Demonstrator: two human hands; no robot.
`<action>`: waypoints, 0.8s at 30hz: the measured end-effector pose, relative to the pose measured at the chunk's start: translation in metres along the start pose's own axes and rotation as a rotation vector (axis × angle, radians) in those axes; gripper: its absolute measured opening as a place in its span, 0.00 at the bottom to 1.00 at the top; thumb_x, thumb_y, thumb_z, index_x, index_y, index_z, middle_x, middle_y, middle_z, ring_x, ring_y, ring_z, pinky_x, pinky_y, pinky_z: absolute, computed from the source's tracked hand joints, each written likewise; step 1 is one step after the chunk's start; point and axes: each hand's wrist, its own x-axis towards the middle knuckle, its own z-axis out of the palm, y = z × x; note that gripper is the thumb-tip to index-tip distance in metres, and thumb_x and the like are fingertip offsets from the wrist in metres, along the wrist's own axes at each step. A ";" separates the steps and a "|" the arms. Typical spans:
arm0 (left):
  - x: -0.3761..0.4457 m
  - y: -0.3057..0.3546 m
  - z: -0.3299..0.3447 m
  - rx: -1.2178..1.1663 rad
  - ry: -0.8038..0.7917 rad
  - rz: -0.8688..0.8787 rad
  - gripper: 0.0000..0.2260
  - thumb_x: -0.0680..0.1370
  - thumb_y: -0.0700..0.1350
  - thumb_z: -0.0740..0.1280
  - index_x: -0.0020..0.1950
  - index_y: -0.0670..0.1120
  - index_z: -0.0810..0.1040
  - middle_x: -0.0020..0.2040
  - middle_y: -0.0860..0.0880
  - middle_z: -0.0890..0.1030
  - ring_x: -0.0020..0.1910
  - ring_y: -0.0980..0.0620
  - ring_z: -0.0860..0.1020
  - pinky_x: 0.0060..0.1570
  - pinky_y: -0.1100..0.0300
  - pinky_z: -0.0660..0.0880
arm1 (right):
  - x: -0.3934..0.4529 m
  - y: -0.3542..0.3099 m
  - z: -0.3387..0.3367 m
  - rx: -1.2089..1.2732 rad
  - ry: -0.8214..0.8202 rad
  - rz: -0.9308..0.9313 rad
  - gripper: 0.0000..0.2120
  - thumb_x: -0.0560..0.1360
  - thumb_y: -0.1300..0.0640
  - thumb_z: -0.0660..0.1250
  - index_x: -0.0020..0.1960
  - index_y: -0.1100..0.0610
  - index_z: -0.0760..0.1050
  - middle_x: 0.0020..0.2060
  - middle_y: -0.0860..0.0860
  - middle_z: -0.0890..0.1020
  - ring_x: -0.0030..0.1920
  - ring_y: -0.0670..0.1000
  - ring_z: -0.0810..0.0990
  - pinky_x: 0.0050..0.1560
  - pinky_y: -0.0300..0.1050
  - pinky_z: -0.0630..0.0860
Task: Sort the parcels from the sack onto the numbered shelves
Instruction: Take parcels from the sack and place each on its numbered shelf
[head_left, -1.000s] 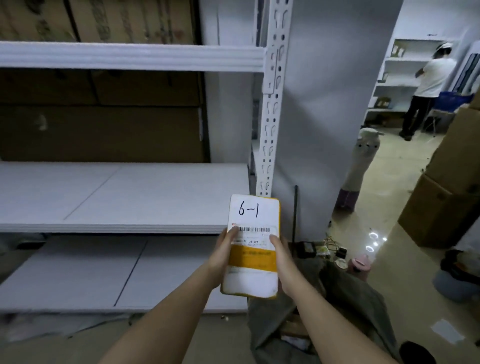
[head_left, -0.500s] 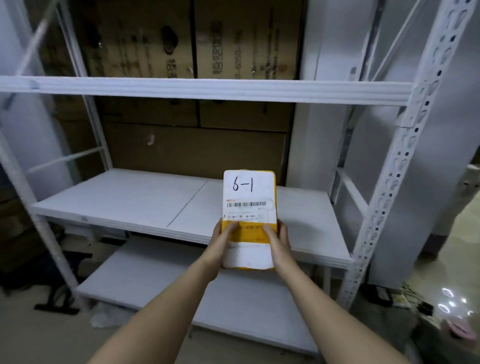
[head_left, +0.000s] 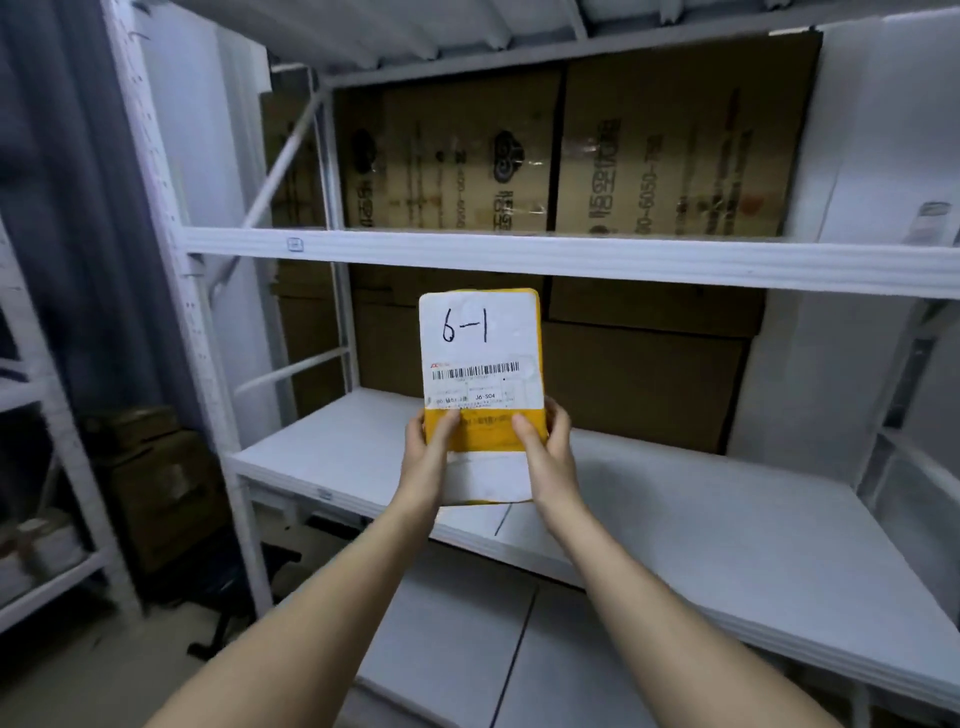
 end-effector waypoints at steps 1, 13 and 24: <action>0.011 0.008 -0.012 0.001 0.038 0.033 0.19 0.80 0.52 0.62 0.69 0.50 0.65 0.61 0.54 0.73 0.58 0.57 0.71 0.58 0.60 0.65 | 0.010 -0.004 0.018 -0.006 -0.014 -0.035 0.22 0.73 0.46 0.67 0.63 0.45 0.63 0.56 0.44 0.76 0.57 0.46 0.76 0.55 0.41 0.73; 0.145 0.101 -0.131 0.004 0.403 0.548 0.15 0.74 0.60 0.65 0.58 0.55 0.74 0.58 0.52 0.80 0.58 0.54 0.78 0.57 0.60 0.74 | 0.120 -0.064 0.211 0.125 -0.223 -0.420 0.32 0.68 0.38 0.64 0.69 0.48 0.65 0.60 0.44 0.75 0.57 0.38 0.75 0.52 0.26 0.70; 0.280 0.188 -0.199 0.057 0.307 0.638 0.25 0.75 0.59 0.64 0.65 0.45 0.67 0.59 0.50 0.76 0.59 0.53 0.76 0.61 0.54 0.72 | 0.234 -0.104 0.323 0.167 -0.245 -0.518 0.34 0.71 0.41 0.62 0.73 0.53 0.61 0.65 0.51 0.73 0.62 0.48 0.73 0.61 0.45 0.71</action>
